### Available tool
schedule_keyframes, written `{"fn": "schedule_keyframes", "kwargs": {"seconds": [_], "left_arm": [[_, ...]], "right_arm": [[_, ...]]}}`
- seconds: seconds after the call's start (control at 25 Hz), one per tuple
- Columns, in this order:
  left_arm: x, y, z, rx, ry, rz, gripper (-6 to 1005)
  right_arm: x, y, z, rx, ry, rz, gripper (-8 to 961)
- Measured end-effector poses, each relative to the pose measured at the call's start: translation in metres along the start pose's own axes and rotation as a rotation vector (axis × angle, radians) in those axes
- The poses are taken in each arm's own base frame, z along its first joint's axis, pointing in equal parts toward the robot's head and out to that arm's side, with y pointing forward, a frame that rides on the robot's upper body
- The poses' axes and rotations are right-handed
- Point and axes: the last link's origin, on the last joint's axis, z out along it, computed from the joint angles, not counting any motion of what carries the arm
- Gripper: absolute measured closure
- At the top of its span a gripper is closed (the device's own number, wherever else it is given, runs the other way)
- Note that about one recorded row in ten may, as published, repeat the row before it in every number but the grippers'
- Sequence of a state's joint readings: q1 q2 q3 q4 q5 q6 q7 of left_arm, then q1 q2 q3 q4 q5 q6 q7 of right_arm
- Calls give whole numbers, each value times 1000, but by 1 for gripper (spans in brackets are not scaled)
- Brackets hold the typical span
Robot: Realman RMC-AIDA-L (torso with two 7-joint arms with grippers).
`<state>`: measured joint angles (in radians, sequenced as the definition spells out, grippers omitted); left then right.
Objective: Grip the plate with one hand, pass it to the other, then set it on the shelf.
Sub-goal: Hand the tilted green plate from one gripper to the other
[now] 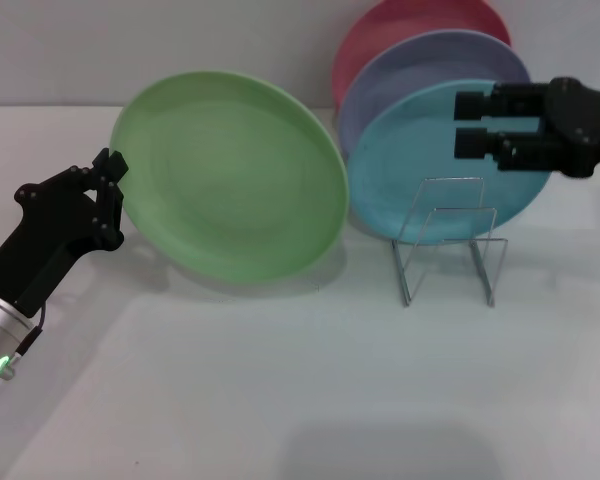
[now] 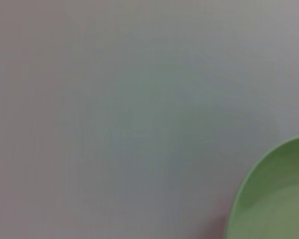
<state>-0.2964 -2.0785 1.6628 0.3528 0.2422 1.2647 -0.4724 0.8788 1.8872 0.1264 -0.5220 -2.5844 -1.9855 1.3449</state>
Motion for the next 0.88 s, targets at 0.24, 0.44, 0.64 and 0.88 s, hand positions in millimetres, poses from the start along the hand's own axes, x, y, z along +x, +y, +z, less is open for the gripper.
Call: {"fn": "schedule_keyframes", "kwargs": {"seconds": [0.24, 0.44, 0.64, 0.88], "left_arm": [[1, 0, 3, -5, 2, 2, 970], [-1, 3, 4, -16, -10, 2, 970], [-4, 6, 7, -32, -30, 4, 970], [-7, 10, 12, -56, -54, 9, 970]], "right_arm": [[-28, 3, 7, 24, 129, -44, 343], [-47, 9, 16, 33, 221, -66, 343], [-70, 15, 31, 47, 370, -67, 342], [-104, 27, 59, 123, 527, -144, 342]]}}
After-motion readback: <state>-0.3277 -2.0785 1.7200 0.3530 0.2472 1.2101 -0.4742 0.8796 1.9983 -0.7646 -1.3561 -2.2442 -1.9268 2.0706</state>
